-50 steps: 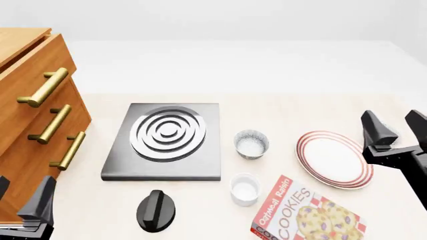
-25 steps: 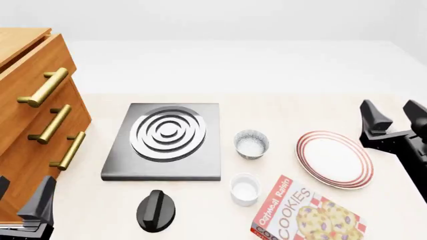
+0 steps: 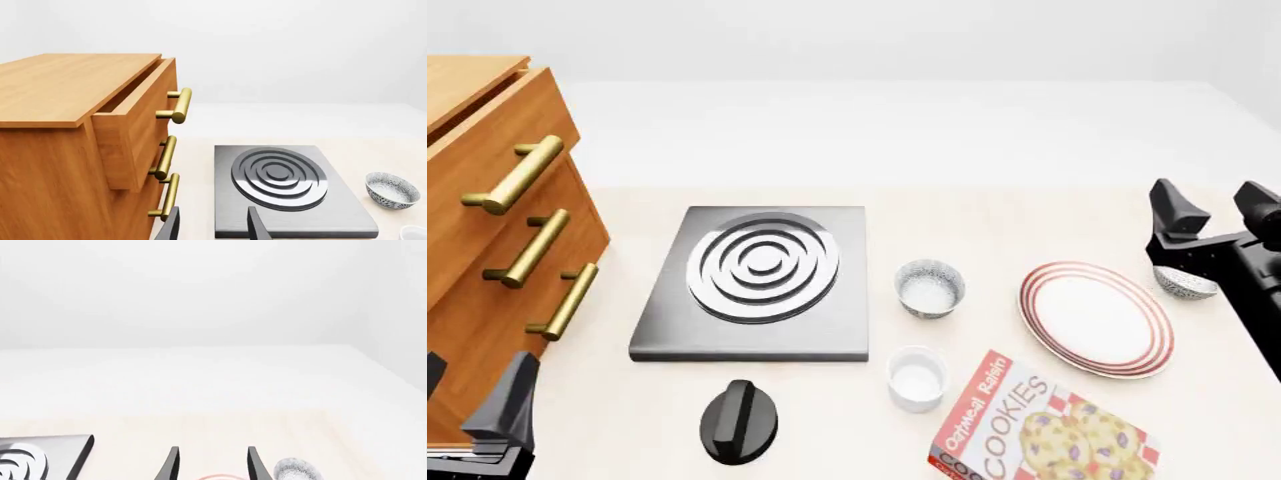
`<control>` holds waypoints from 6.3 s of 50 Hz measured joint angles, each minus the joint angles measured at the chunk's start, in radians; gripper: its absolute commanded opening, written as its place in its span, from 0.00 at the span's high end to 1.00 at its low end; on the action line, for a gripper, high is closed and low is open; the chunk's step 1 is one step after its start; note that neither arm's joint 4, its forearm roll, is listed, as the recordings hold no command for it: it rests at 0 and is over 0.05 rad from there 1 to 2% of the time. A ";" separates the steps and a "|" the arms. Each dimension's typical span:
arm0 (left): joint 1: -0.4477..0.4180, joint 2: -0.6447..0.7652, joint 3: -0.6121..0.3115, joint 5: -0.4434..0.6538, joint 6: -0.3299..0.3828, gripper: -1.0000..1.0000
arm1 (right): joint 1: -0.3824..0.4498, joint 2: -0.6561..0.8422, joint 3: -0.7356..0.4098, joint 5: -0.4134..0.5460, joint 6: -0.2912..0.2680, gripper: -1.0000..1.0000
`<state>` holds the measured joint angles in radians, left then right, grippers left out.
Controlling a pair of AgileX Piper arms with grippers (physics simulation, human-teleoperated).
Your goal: Pick the akita bowl next to the plate and place it on the plate.
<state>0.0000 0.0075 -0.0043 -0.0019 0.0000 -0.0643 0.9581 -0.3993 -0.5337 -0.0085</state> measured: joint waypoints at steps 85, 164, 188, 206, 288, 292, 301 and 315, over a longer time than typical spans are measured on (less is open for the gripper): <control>0.000 0.000 0.000 0.000 0.000 0.00 | -0.101 0.333 -0.168 -0.090 -0.006 0.00; 0.000 0.000 0.000 0.000 0.000 0.00 | -0.259 0.428 -0.252 -0.055 0.071 0.00; 0.000 0.000 0.000 0.000 0.000 0.00 | -0.306 0.463 -0.251 -0.068 0.081 0.00; 0.000 0.000 0.000 0.000 0.000 0.00 | -0.338 0.499 -0.253 -0.082 0.090 0.00; 0.000 0.000 0.000 0.000 0.000 0.00 | -0.430 0.646 -0.284 -0.121 0.120 0.00; 0.000 0.000 0.000 0.000 0.000 0.00 | -0.430 0.653 -0.285 -0.124 0.120 0.00; 0.000 0.000 0.000 0.000 0.000 0.00 | -0.431 0.669 -0.290 -0.129 0.122 0.00; 0.000 0.000 0.000 0.000 0.000 0.00 | -0.435 0.701 -0.302 -0.136 0.127 0.00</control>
<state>0.0000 0.0075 -0.0043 -0.0019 0.0000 -0.4998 1.6588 -0.7016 -0.6695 0.1188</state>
